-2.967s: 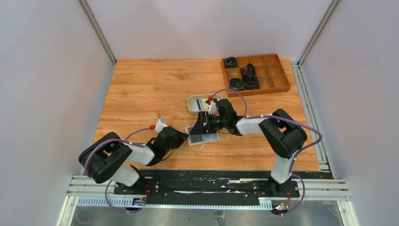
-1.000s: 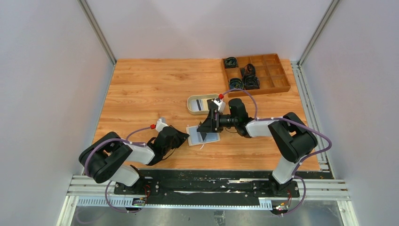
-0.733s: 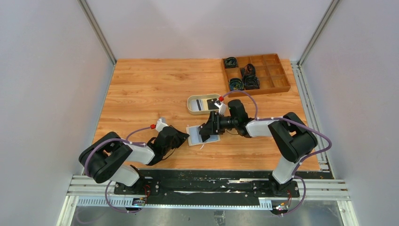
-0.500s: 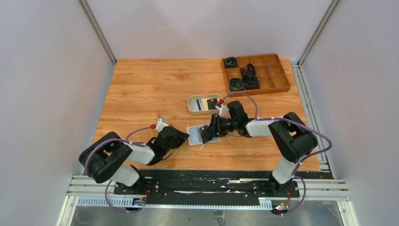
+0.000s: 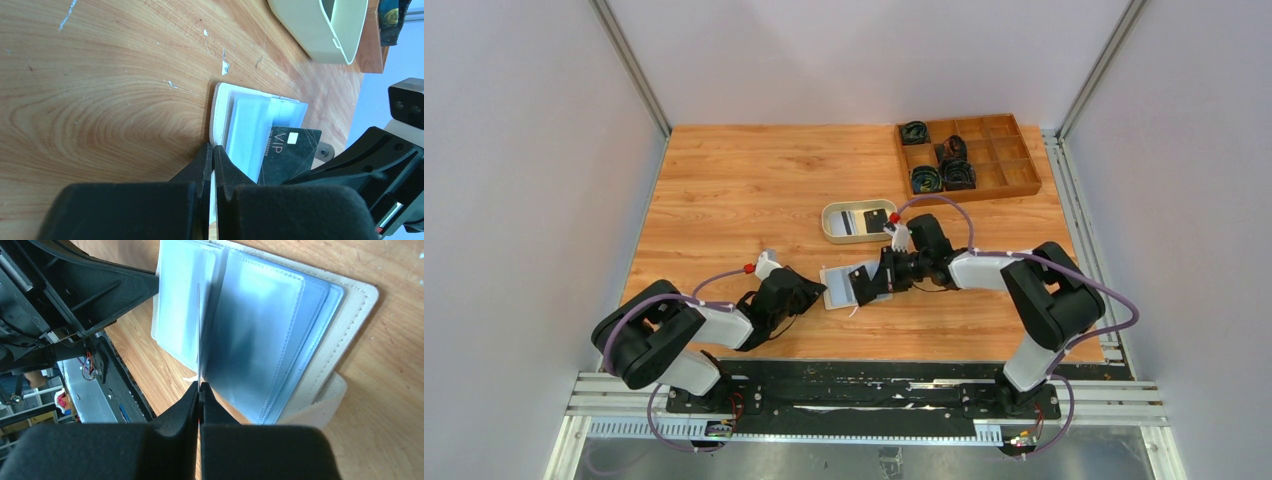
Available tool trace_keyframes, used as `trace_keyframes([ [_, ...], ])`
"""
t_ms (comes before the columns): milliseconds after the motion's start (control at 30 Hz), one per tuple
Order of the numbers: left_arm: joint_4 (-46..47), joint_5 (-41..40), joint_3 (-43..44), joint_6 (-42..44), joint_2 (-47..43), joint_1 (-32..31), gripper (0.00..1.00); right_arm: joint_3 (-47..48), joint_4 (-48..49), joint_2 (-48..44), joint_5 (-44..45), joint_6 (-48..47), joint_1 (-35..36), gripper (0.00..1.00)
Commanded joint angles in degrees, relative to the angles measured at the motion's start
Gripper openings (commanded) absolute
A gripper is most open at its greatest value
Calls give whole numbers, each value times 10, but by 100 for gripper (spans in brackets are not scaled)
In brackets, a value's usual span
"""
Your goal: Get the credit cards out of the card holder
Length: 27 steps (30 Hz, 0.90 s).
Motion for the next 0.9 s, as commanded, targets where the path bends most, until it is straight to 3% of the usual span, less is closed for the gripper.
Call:
trace_keyframes([
  [0,-34,-4,-2,19,0,1,0,21,-65,-31,29,-34,-12,0],
  [433,-56,-11,6,39,-25,1,0,143,-209,-119,79,-75,-38,0],
  [867,-89,-7,22,66,-39,5,0,322,-262,26,126,-87,-83,0],
])
